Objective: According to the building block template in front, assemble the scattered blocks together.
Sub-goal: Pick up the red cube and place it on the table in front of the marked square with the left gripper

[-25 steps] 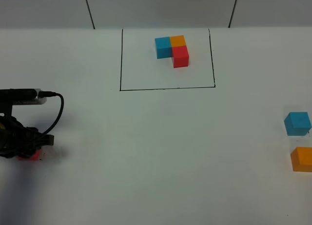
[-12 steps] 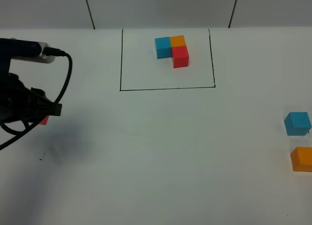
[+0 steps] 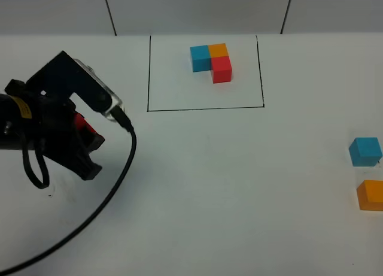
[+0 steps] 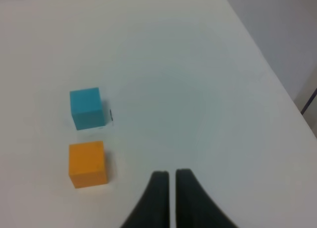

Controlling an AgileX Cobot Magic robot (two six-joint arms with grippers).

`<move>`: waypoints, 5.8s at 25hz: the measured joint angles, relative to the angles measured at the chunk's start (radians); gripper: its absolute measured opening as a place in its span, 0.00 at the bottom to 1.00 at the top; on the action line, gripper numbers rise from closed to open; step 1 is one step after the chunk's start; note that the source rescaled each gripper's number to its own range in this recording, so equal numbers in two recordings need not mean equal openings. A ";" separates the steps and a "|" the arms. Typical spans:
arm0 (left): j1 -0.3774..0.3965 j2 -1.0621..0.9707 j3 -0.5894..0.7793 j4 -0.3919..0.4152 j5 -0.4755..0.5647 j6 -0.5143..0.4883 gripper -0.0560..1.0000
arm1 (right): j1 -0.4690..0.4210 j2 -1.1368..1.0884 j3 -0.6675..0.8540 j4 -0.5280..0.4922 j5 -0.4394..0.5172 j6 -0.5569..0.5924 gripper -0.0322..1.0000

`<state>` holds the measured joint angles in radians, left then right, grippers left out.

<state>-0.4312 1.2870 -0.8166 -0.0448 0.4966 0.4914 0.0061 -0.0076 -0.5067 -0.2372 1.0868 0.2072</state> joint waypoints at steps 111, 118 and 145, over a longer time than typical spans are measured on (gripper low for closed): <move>-0.182 0.860 -0.504 -0.550 0.034 0.911 0.56 | 0.000 0.000 0.000 0.000 0.000 0.000 0.03; -0.181 0.870 -0.506 -0.558 0.027 0.927 0.56 | 0.000 0.000 0.000 0.000 0.000 0.000 0.03; -0.181 0.902 -0.516 -0.582 0.014 0.940 0.56 | 0.000 0.000 0.000 0.000 0.000 0.000 0.03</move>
<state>-0.6122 2.1892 -1.3323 -0.6263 0.5109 1.4314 0.0061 -0.0076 -0.5067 -0.2372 1.0868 0.2072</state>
